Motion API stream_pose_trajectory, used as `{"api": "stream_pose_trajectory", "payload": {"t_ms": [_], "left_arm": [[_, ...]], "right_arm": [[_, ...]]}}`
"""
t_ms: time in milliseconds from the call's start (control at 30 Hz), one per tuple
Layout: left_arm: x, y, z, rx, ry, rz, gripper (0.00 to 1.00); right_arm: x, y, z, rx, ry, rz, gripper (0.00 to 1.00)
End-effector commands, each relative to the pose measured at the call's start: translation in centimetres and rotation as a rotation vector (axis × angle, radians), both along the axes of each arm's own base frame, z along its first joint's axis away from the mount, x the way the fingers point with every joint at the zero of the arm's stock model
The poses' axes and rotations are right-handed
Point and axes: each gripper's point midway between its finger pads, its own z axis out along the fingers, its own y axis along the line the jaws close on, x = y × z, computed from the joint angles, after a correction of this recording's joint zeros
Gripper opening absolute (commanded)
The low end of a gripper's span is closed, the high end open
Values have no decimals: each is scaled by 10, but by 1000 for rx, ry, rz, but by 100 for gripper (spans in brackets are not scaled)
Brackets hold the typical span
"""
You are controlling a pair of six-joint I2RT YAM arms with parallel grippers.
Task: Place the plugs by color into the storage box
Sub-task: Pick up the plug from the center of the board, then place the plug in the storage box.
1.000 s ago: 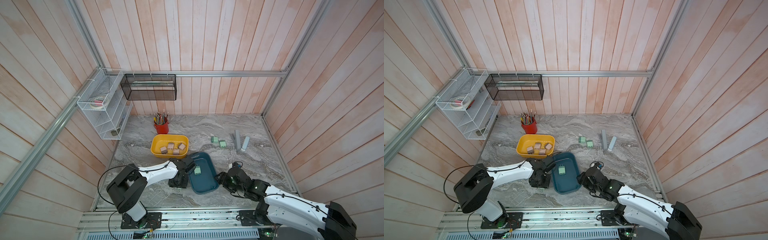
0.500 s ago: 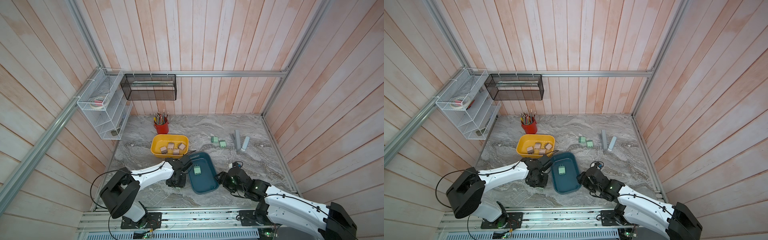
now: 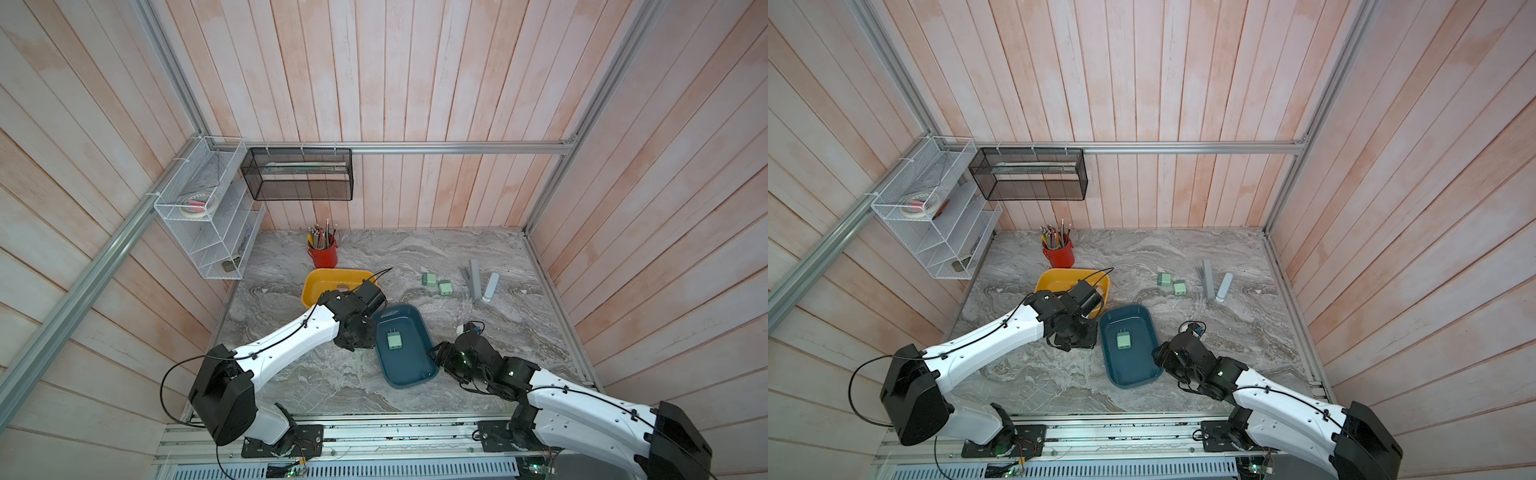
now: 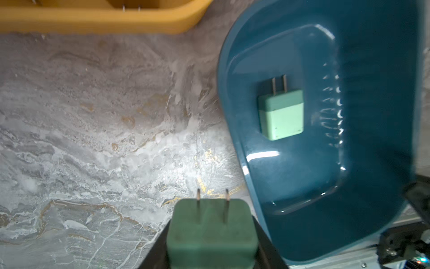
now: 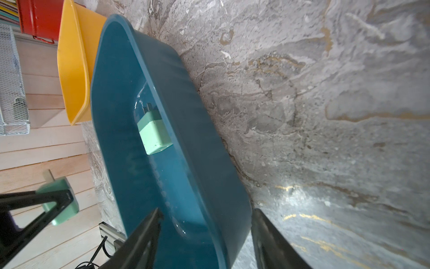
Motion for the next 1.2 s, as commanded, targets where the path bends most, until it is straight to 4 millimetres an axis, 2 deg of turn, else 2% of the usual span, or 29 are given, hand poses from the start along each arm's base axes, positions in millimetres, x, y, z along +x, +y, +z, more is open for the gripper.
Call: {"api": "stream_pose_trajectory", "payload": {"t_ms": [0,133,200,367,467,767,1000,1167], "left_arm": [[12,-13,2,4,7,-19,43],[29,-47,11,-47,-11,-43,43],[35,-65,9,-59,-5,-55,43],[46,-108,-11,-80,25,-78,44],[50,-123,-26,-92,46,-73,44],[59,-134,-76,-62,89,-41,44],[61,-141,-95,-58,101,-22,45],[55,-137,-116,-17,138,-18,46]], "right_arm": [[1,-3,6,4,-9,-23,65],[1,-8,10,0,-18,-40,65],[1,-10,11,1,-19,-45,65],[-2,-12,9,9,-7,-54,65],[-3,-12,9,8,-2,-51,65],[-4,-12,14,3,-5,-49,65],[-5,-12,14,-5,4,-44,65],[-5,-12,13,-10,7,-42,65]]}}
